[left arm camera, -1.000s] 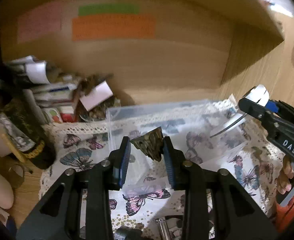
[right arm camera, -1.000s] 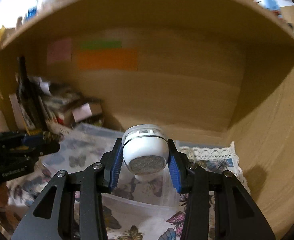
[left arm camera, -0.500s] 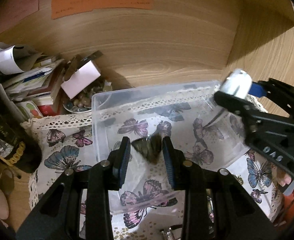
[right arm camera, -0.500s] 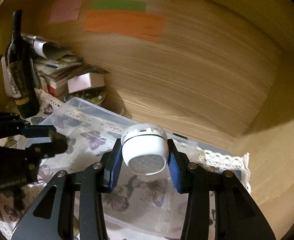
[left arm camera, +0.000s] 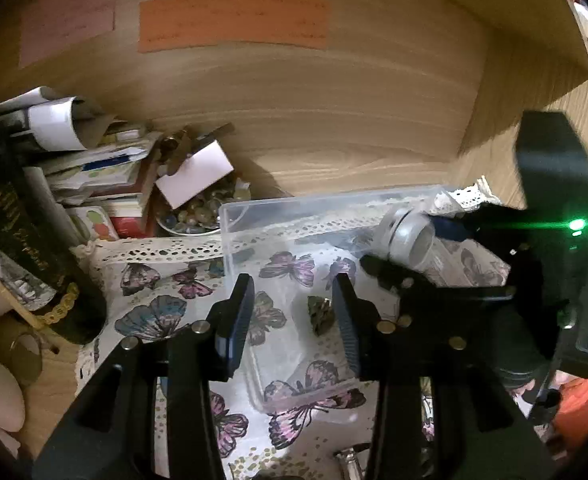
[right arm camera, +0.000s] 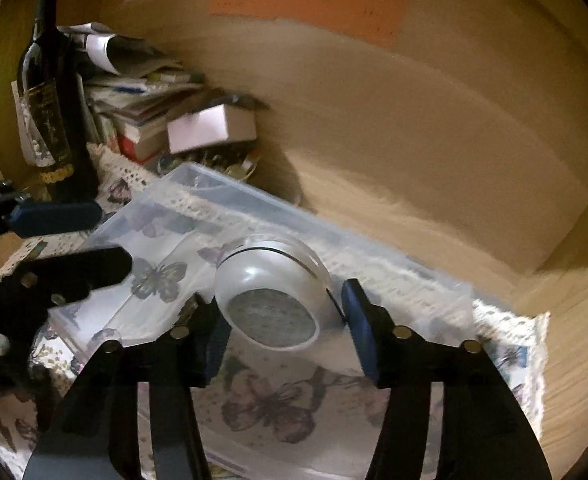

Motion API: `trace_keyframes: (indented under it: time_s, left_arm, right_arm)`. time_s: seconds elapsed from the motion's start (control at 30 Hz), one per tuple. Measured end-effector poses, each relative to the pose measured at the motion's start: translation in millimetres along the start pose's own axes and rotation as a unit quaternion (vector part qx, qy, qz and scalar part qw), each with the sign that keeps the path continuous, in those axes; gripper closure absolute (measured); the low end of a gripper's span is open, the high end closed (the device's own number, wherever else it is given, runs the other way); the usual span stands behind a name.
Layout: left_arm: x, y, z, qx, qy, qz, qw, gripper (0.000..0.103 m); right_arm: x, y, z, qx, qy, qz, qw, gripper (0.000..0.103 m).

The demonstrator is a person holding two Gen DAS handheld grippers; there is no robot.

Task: Organize rigid objects
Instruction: 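Carry the magnifier into the clear box and open the right gripper while the left gripper drops the clip in, then grasp the brown gold-capped bottle with the right gripper while the left gripper grasps a black clip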

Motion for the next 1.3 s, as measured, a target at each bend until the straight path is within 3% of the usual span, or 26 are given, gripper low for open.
trace_keyframes:
  time_s: [0.2,0.47,0.63,0.7,0.83,1.0,1.3]
  left_arm:
    - [-0.9,12.4,1.2,-0.001,0.000,-0.012,0.9999,0.062]
    - [-9.5,39.9,2.7,-0.006,0.002,-0.049,0.9988,0.054]
    - [-14.2,65.4,4.8,-0.010,0.004,-0.079,0.9968,0.041]
    - [-13.4,75.9,6.5,-0.014,0.005,-0.091,0.9957,0.032]
    - [-8.6,93.6,10.2,-0.021,0.004,-0.109,0.9938,0.021]
    - [7.7,107.7,22.8,-0.033,0.008,-0.106,0.9938,0.008]
    - [59.6,97.0,50.0,-0.056,0.015,-0.040,0.9975,0.006]
  right_arm:
    - [5.5,-1.4,6.6,-0.033,-0.019,0.013,0.999,0.046]
    - [-3.1,39.9,5.3,-0.027,-0.030,-0.030,0.999,0.040]
    - [-7.1,77.8,4.2,-0.003,-0.028,-0.068,0.997,0.033]
    - [-6.7,90.6,5.1,0.001,-0.028,-0.080,0.996,0.032]
    - [-2.5,120.0,7.4,0.014,-0.035,-0.113,0.993,0.022]
    - [11.4,139.4,9.0,0.024,-0.039,-0.126,0.991,0.022]
    - [56.2,133.7,22.9,0.019,-0.055,-0.098,0.993,0.020]
Point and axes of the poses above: each gripper's, at about its wrist camera, not at the fingertips, and y roughly against the way its jaws point, z to its left, x to its underside, the point moved 8 cm from there along -y, roughly the way its jaws point, and after that the axes turned 11 degrees about -x, right-handed, at the moved point
